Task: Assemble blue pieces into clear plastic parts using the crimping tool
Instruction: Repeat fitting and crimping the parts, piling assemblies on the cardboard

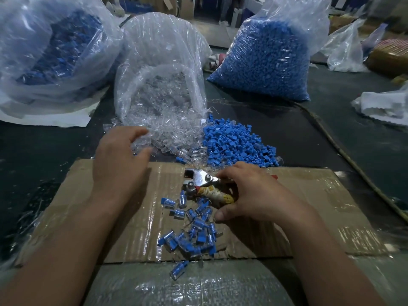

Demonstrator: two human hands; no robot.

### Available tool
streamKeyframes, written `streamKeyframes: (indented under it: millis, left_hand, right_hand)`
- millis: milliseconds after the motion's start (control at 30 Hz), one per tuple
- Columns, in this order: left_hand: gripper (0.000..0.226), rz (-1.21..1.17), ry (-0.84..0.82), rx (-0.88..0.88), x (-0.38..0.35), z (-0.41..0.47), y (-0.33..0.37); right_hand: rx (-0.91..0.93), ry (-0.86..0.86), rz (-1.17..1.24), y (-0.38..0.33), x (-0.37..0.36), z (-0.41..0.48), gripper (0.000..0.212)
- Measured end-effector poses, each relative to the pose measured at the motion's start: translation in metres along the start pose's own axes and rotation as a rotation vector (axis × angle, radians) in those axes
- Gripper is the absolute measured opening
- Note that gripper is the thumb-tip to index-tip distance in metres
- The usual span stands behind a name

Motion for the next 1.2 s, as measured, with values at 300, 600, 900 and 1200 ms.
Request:
streamKeyframes:
  millis: [300,600,900,1200]
  left_hand:
    - [0.039,0.403,-0.180,0.065,-0.012,0.009,-0.019]
    - [0.028,0.294,-0.153,0.000,-0.012,0.010,-0.017]
    - [0.033,0.070,-0.079,-0.026,-0.011,0.006,-0.010]
    - [0.021,-0.369,-0.097,0.122,-0.002,0.000,0.003]
  right_hand:
    - [-0.008,-0.007,0.109,0.006,0.006,-0.003,0.077]
    - [-0.018,-0.012,0.150,0.006,0.007,-0.005,0.074]
    - [-0.004,0.000,0.152,0.007,0.008,-0.004,0.074]
    - [-0.016,0.191,0.387,0.018,0.014,-0.003,0.055]
Point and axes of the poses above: each hand's wrist, its own z-axis towards the middle knuckle, its own x-axis out of the back of the hand, y = z × x, the point moved 1 cm from there along z, towards the middle knuckle, and after that the axes turned 2 degrees about -y, right-handed, at the moved point
